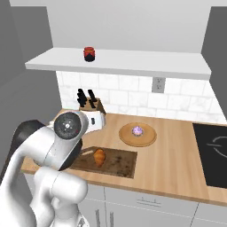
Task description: From the different types of pastries on the counter, select a croissant and place it on the cutting board. Then retrieve a jar of jam from the cabinet and place it alongside the croissant on the cutting board.
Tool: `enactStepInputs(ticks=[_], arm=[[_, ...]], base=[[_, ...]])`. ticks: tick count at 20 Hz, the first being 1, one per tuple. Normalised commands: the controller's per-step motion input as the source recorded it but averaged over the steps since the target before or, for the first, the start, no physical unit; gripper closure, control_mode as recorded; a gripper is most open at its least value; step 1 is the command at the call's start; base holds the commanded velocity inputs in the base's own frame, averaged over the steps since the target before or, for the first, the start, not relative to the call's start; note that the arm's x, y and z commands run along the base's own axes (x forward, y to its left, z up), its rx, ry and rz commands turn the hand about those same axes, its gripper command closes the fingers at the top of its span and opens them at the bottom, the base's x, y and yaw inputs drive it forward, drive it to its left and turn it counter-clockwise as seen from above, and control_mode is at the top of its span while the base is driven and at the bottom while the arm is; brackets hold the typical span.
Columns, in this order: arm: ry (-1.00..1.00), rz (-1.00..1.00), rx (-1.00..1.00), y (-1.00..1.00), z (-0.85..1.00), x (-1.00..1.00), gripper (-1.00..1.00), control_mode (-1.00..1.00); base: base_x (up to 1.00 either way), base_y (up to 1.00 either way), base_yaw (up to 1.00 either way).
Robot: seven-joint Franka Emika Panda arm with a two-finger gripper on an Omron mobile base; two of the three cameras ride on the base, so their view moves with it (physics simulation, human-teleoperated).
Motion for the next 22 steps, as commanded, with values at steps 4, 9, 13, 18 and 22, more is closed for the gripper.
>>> enactStepInputs(ticks=[4,9,13,18,22], arm=[[-0.15,-0.03,0.0,0.3,0.54,-0.53,-1.0,-1.0],[-0.15,-0.03,-0.01,0.34,0.49,-0.57,-1.0,-1.0],[-0.13,-0.06,0.0,0.23,0.49,-0.48,-1.0,-1.0],[-0.09,-0.09,0.0,0.04,0.56,-0.29,-1.0,-1.0],[-0.07,-0.08,0.0,0.02,0.46,-0.1,-1.0,-1.0]], base=[[0.0,0.0,0.0],[0.0,0.0,0.0],[0.0,0.0,0.0],[0.0,0.0,0.0],[0.0,0.0,0.0]])
